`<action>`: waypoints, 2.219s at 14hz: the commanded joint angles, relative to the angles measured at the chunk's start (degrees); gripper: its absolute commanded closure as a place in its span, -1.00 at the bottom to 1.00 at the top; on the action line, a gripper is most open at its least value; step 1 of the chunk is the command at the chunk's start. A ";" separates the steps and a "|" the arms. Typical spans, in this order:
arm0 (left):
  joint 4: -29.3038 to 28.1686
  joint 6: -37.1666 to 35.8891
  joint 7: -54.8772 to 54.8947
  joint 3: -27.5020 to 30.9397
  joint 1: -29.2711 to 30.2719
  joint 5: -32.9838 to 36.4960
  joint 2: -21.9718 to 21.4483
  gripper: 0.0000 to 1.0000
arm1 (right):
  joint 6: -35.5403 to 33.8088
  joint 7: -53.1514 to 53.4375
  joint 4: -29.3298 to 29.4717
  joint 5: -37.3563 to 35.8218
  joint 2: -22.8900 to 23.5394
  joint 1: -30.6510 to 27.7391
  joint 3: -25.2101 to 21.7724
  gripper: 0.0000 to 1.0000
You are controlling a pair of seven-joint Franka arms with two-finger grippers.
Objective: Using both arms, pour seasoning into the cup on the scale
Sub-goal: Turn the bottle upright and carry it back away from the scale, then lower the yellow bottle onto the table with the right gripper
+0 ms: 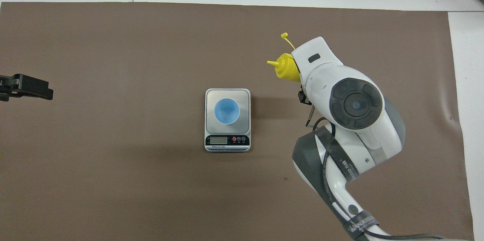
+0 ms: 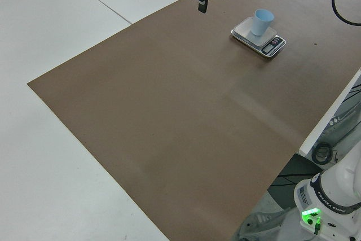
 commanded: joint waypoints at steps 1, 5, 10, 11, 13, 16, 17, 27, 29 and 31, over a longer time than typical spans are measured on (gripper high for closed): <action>-1.56 -0.22 -0.39 -0.27 0.66 -0.54 -1.55 -1.00 | 1.89 -10.41 -1.51 8.00 -2.61 -4.98 0.60 1.00; -1.56 -0.22 -0.39 -0.27 0.66 -0.54 -1.55 -1.00 | 2.15 -30.62 -1.51 28.64 -2.70 -12.19 0.51 1.00; -1.56 -0.22 -0.39 -0.27 0.66 -0.54 -1.55 -1.00 | 2.33 -44.44 -3.44 48.51 -2.35 -19.05 0.42 1.00; -1.56 -0.22 -0.39 -0.27 0.66 -0.45 -1.55 -1.00 | 2.33 -48.04 -4.40 54.38 -2.09 -20.19 0.42 1.00; -1.56 -0.22 -0.39 -0.27 0.66 -0.45 -1.55 -1.00 | 3.03 -55.85 -7.65 68.07 -1.74 -21.70 0.42 1.00; -1.56 -0.22 -0.39 -0.27 0.66 -0.54 -1.55 -1.00 | 5.76 -67.55 -10.73 81.56 -0.86 -22.40 0.42 1.00; -1.56 -0.22 -0.39 -0.27 0.66 -0.54 -1.55 -1.00 | 5.85 -70.72 -11.44 85.95 -0.60 -22.49 0.42 1.00; -1.56 -0.22 -0.39 -0.27 0.66 -0.54 -1.55 -1.00 | 5.32 -90.77 -17.59 117.08 0.99 -23.28 0.42 1.00; -1.56 -0.22 -0.39 -0.27 0.66 -0.54 -1.55 -1.00 | 4.97 -92.10 -18.47 119.47 1.08 -23.28 0.42 1.00; -1.56 -0.22 -0.39 -0.27 0.66 -0.45 -1.55 -1.00 | 4.01 -93.41 -19.26 122.36 1.16 -23.28 0.42 1.00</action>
